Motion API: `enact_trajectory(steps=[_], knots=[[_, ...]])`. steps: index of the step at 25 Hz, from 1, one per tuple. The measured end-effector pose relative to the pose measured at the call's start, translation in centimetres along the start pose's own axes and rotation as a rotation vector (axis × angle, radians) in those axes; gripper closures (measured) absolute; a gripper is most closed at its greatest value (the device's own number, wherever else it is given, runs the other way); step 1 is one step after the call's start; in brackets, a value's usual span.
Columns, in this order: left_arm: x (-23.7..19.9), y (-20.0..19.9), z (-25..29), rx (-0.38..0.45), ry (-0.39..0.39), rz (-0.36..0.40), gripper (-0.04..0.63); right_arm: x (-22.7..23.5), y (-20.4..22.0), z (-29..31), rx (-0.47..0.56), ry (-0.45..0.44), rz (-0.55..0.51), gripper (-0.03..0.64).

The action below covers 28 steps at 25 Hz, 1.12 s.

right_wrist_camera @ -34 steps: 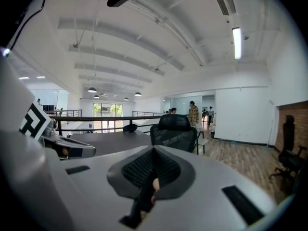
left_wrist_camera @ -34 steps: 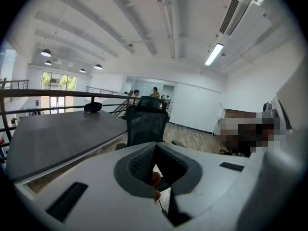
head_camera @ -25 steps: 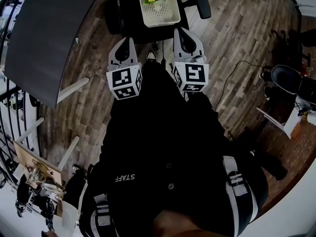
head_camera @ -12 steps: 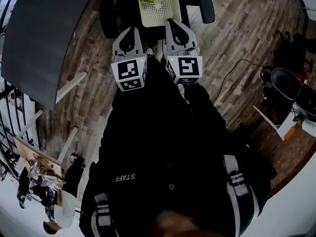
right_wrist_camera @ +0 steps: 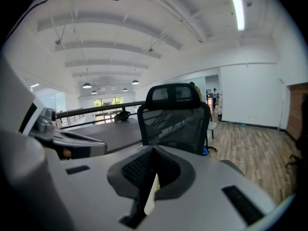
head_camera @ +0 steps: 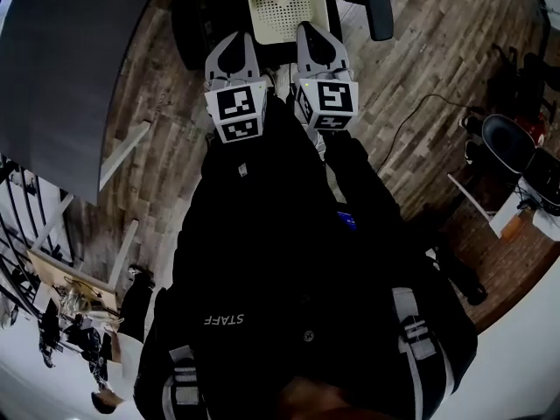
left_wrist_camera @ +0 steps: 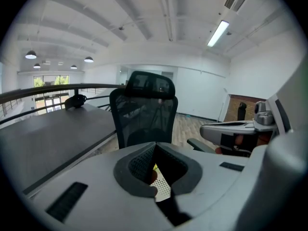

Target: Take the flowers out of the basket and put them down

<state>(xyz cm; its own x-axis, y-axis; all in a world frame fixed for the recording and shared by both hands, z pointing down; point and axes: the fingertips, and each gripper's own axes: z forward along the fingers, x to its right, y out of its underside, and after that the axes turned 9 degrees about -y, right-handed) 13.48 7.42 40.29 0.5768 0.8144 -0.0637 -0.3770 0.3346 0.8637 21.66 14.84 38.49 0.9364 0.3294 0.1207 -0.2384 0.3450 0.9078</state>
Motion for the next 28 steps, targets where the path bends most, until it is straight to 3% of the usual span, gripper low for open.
enact_trajectory(steps=[5,13,28], knots=[[0.0,3.7,5.1,-0.068,-0.005,-0.037,0.597,2.6,3.9,4.0,-0.048,-0.007,0.005,0.604],[-0.4,10.3,11.7,-0.134,-0.034,-0.095,0.597,6.6,13.4,10.6,-0.174,-0.002,0.003,0.603],[-0.6,17.6,21.4,-0.212,-0.018,-0.109,0.597,11.2,23.4,18.8,-0.289,0.012,0.045,0.601]])
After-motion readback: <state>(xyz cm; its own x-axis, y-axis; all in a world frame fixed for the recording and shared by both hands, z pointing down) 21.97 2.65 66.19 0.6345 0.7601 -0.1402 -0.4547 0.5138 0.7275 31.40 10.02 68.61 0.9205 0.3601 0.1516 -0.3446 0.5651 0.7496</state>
